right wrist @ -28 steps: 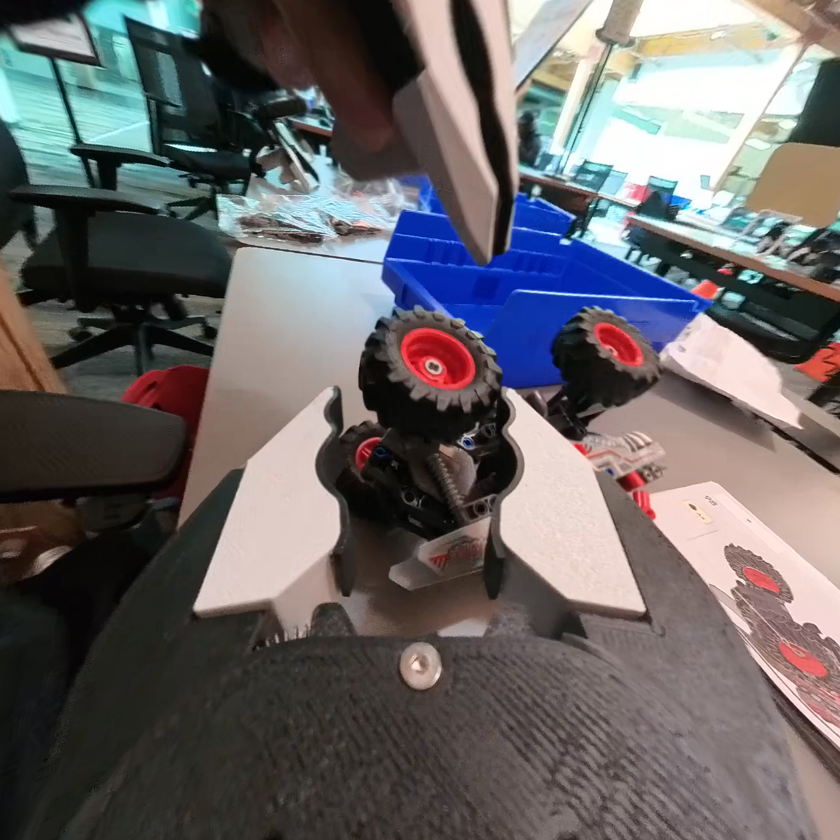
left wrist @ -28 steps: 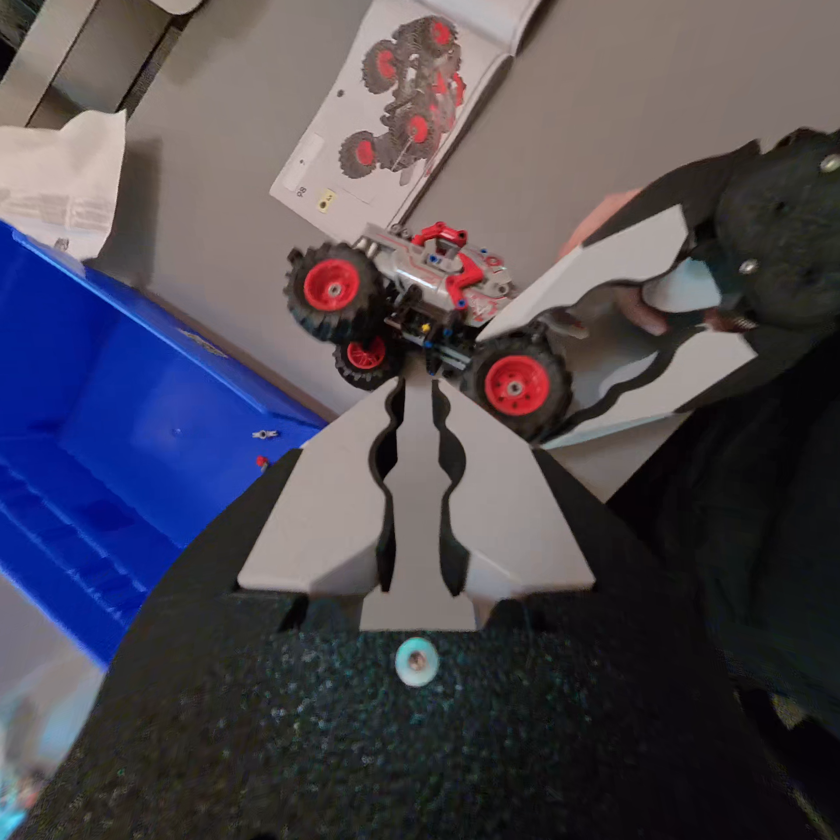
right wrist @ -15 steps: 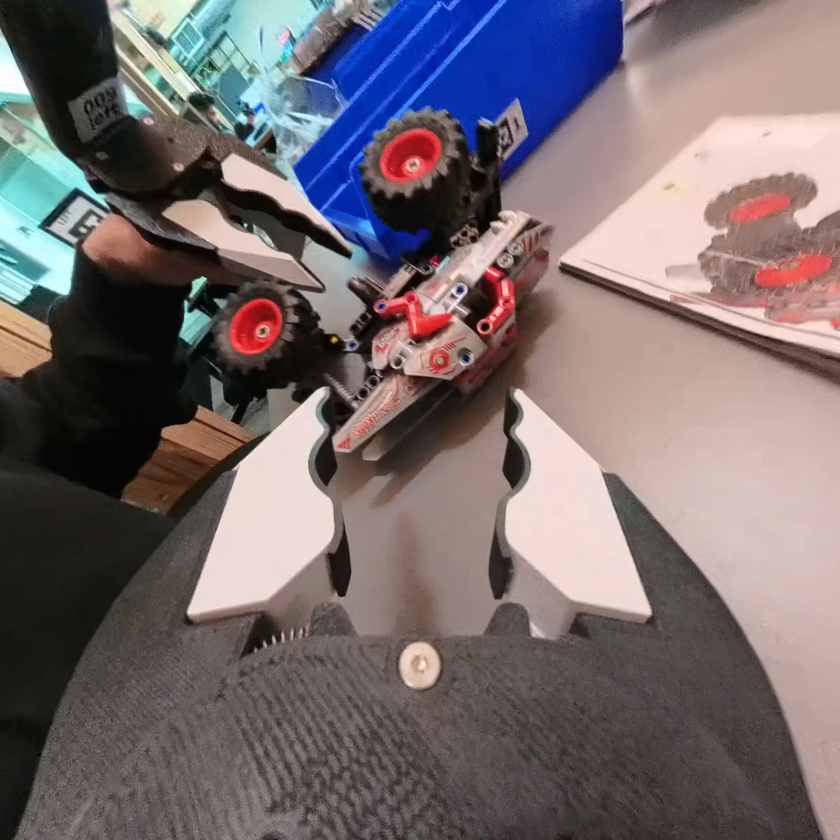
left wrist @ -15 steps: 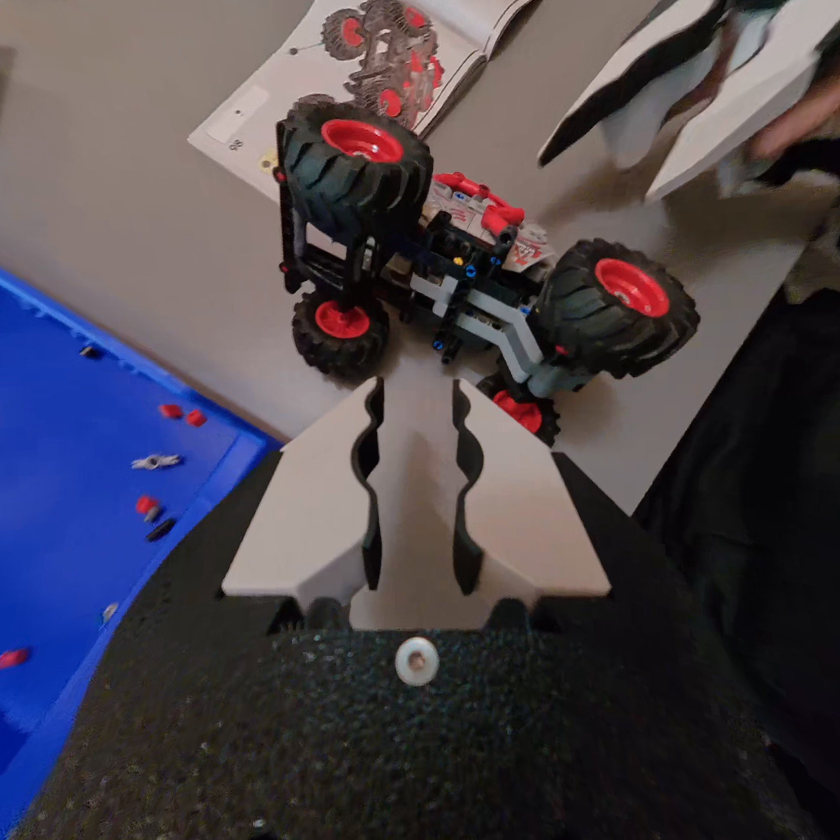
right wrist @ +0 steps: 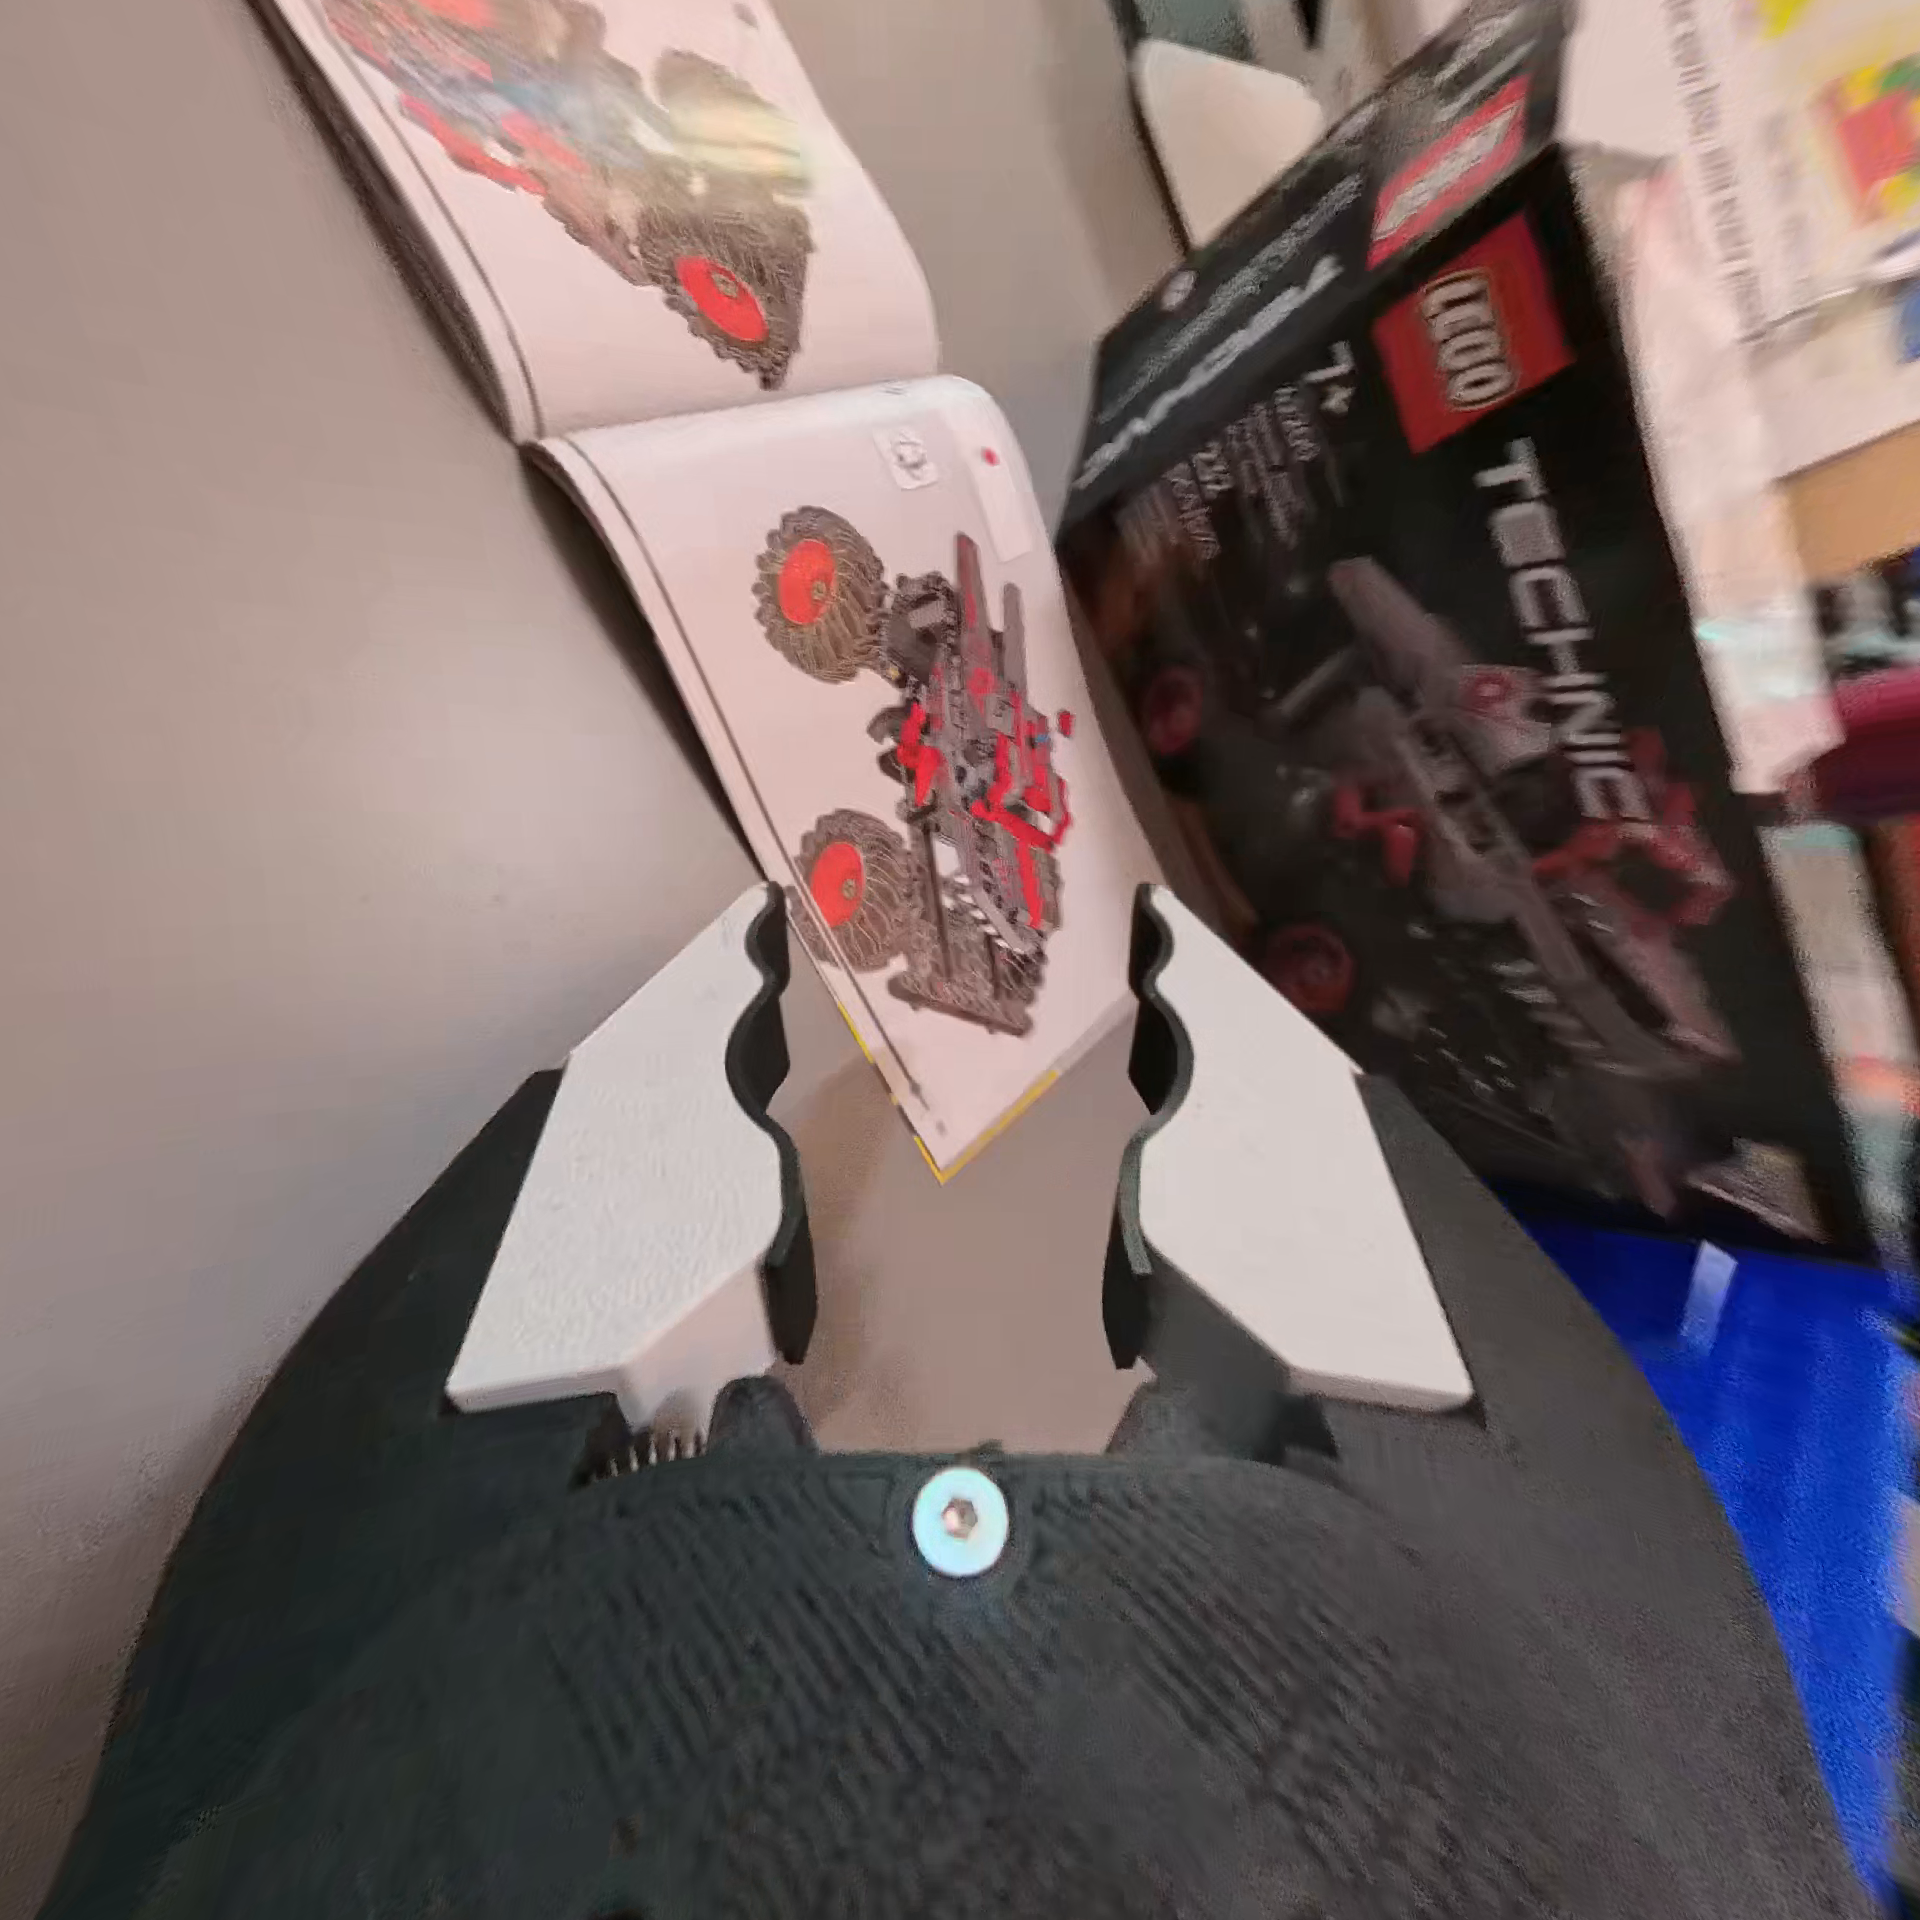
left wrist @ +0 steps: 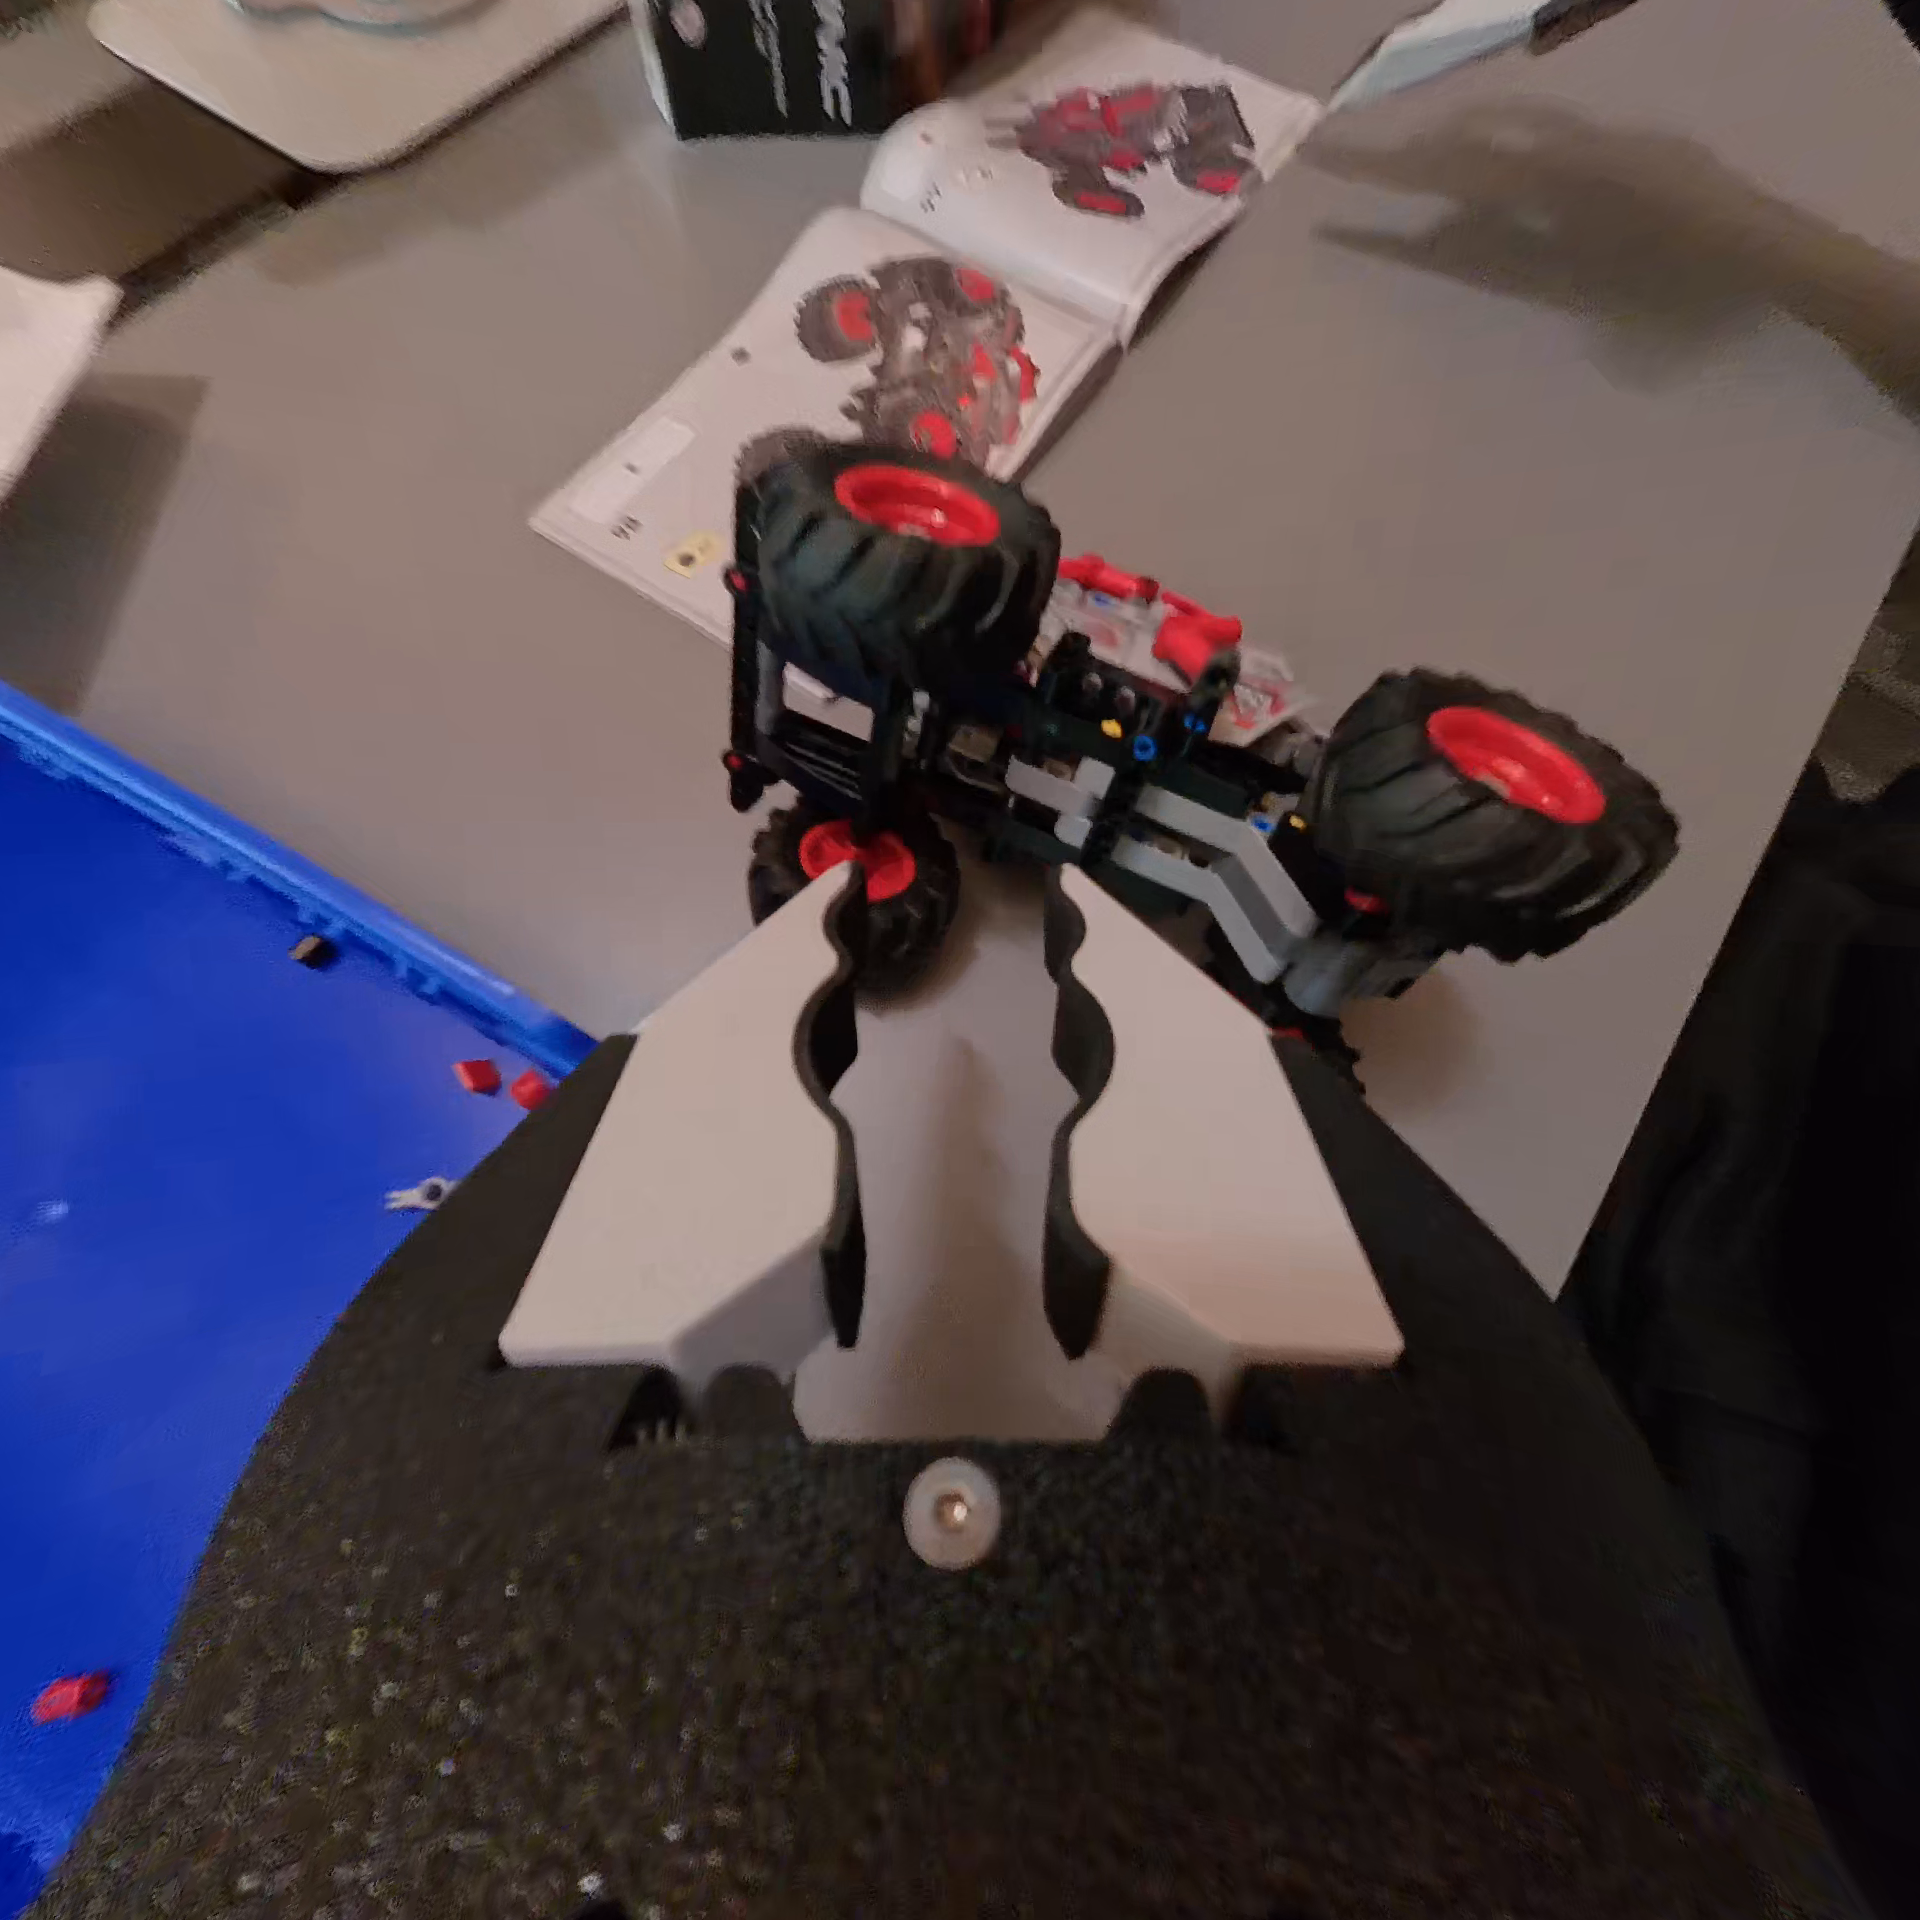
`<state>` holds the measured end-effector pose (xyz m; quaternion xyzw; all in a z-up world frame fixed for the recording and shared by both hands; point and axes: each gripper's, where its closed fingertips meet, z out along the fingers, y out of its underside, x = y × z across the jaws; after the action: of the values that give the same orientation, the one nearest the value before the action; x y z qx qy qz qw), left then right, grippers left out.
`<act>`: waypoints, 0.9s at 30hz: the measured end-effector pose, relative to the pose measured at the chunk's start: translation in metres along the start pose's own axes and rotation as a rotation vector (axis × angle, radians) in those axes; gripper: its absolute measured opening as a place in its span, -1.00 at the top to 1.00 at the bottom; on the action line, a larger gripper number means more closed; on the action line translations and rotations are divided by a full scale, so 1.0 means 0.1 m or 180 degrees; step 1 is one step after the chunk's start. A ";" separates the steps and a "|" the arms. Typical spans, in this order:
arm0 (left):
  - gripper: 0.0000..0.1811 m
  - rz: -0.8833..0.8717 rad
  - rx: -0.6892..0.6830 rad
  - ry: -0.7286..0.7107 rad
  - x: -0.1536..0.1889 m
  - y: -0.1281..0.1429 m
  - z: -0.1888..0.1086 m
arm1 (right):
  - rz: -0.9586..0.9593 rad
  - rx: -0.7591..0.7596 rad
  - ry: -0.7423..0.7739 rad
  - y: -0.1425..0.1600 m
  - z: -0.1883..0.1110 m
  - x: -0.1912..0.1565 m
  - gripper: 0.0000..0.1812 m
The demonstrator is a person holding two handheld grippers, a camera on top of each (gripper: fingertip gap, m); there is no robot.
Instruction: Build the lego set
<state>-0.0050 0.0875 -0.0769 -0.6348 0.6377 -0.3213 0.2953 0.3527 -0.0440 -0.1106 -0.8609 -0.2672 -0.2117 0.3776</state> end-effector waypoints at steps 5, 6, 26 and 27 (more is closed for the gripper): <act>0.65 0.0121 0.0220 -0.0104 0.22 -0.30 -0.16 | 0.0322 0.0189 -0.0782 -0.02 0.27 -0.04 0.15; 0.65 0.0160 0.0196 -0.0099 0.29 -0.32 -0.17 | 0.0390 0.0108 -0.0964 0.03 0.33 -0.09 0.14; 0.50 -0.1513 -0.0546 0.0112 -0.01 0.06 0.21 | 0.2549 0.1008 -0.2219 -0.99 -0.22 -1.16 0.38; 0.47 -0.1600 -0.0533 0.0211 0.02 0.06 0.26 | 0.2666 0.1060 -0.2532 -1.15 -0.24 -1.30 0.35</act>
<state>0.0119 0.0848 -0.0972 -0.7846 0.4937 -0.3512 0.1316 0.1776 -0.0357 -0.1075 -0.8354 -0.0556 0.3382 0.4297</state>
